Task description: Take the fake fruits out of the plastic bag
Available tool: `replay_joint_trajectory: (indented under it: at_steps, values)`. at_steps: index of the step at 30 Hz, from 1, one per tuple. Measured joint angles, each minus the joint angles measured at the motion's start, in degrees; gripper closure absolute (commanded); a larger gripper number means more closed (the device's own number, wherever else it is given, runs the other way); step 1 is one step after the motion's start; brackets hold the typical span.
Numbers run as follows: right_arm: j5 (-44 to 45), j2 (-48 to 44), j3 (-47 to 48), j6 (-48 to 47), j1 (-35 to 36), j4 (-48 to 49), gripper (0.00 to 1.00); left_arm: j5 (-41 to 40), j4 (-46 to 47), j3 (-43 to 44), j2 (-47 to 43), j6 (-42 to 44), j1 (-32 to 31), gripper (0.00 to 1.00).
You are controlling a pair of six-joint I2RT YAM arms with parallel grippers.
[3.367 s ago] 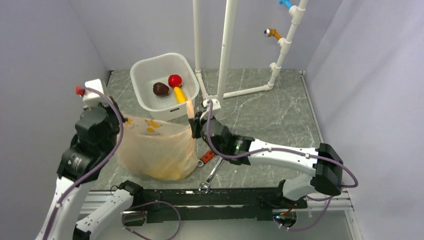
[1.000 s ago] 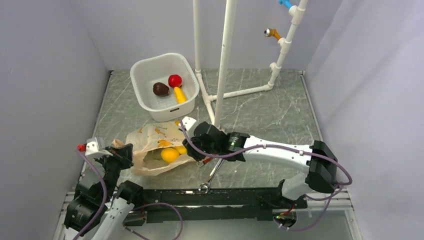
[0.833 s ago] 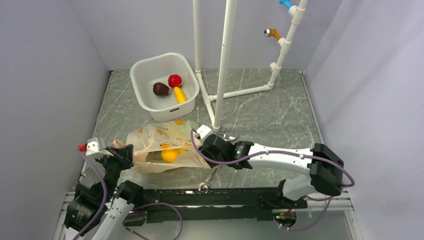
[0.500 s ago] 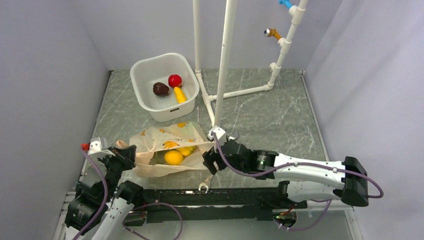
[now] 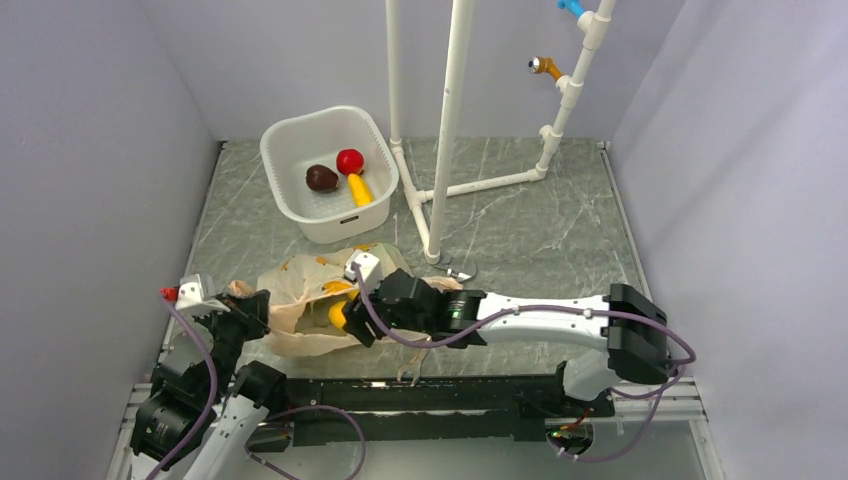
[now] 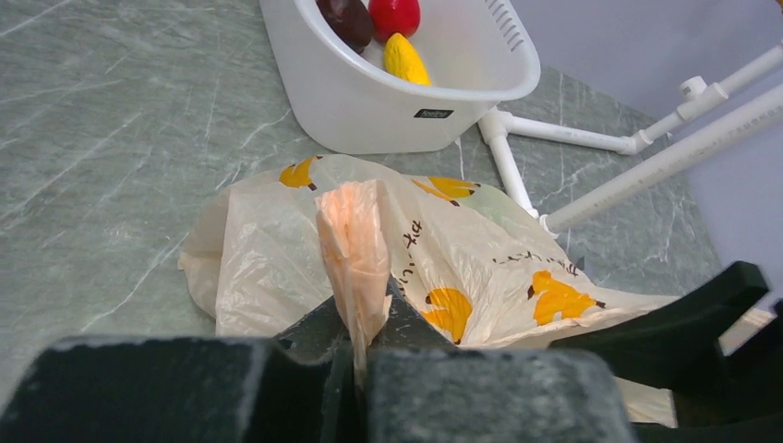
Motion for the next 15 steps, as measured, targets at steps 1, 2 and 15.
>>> replay_joint_trajectory:
  at_steps: [1, 2, 15]
  values:
    - [-0.13, 1.53, 0.55, -0.33, 0.20, 0.76, 0.35, 0.15, 0.02, 0.00, 0.00, 0.44, 0.00, 0.70]
    - [-0.59, 2.49, 0.59, -0.63, 0.37, 1.38, 0.33, 0.39, 0.13, 0.00, 0.00, 0.74, 0.00, 0.50]
    - [-9.16, 5.44, -6.10, -0.76, 0.83, 9.90, 0.37, 9.88, -4.90, 23.76, 13.75, 4.15, 0.00, 0.01]
